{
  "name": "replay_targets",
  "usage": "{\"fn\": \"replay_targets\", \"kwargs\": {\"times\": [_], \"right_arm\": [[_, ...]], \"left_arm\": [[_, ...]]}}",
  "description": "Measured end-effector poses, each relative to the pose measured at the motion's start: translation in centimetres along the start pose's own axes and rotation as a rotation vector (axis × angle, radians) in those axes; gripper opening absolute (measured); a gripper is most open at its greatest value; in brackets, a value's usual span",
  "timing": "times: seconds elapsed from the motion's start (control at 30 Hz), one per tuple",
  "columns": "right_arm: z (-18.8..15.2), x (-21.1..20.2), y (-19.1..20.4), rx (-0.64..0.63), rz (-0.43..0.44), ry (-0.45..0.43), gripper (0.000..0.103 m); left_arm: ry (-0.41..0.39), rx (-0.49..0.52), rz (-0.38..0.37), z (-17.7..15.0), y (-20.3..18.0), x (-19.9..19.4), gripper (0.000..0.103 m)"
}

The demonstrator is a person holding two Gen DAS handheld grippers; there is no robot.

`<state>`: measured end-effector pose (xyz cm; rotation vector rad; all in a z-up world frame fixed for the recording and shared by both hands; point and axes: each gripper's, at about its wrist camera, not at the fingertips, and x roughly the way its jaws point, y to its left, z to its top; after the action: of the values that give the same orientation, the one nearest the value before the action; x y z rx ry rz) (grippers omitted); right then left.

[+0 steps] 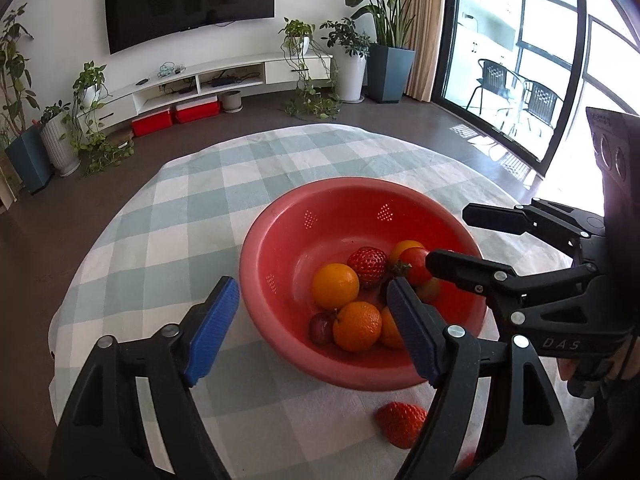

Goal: Organize fruits
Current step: 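Open both tools to release the tomato and grape, withdraw toward the cloth, then grasp the second red tomato with the right tool while the left tool grasps the kiwi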

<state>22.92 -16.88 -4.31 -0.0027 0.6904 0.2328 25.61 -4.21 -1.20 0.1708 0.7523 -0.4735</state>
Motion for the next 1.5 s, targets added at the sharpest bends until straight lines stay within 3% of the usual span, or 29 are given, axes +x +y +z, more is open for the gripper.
{"fn": "replay_targets", "kwargs": {"times": [0.07, 0.37, 0.47, 0.67, 0.8, 1.03, 1.33, 1.5], "right_arm": [[-0.1, -1.5, 0.0, 0.020, 0.018, -0.018, 0.072], [-4.5, -7.6, 2.2, 0.041, 0.078, 0.001, 0.077], [-7.2, -8.5, 3.4, 0.001, 0.076, 0.050, 0.076], [-11.1, -7.5, 5.3, -0.094, 0.115, 0.186, 0.063], [-11.4, -6.5, 6.7, -0.172, 0.173, 0.236, 0.060], [-11.6, -4.4, 8.8, -0.448, 0.220, 0.346, 0.057], [-11.5, -2.2, 8.4, -0.555, 0.309, 0.423, 0.052], [-11.4, -2.0, 8.7, -0.595, 0.351, 0.418, 0.048]], "left_arm": [[-0.014, 0.000, 0.003, -1.1, -0.2, -1.9, 0.089], [0.030, -0.046, -0.014, -8.9, -1.9, -7.1, 0.096], [0.054, -0.070, -0.026, -11.9, -2.6, -7.9, 0.096], [0.108, -0.086, -0.056, -16.3, -3.8, -8.6, 0.096], [0.120, -0.052, -0.065, -17.2, -4.6, -9.0, 0.096], [0.134, -0.022, -0.091, -16.9, -4.7, -8.7, 0.096], [0.165, 0.026, -0.144, -16.7, -5.3, -7.9, 0.096], [0.177, 0.038, -0.158, -16.3, -5.2, -7.5, 0.096]]}}
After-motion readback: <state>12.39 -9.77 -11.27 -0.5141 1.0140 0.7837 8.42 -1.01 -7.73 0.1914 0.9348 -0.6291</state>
